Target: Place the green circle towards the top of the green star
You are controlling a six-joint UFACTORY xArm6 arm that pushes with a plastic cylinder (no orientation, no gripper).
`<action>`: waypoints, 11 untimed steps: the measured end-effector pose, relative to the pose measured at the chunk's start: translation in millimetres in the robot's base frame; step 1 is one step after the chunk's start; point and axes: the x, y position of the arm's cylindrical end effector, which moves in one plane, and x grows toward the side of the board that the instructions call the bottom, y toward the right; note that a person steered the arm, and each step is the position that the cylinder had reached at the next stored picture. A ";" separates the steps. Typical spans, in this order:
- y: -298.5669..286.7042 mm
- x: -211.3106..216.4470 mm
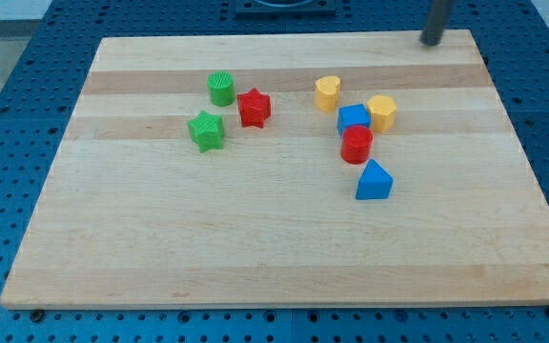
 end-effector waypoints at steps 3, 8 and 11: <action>-192.3 22.2; -293.0 91.7; -300.1 101.3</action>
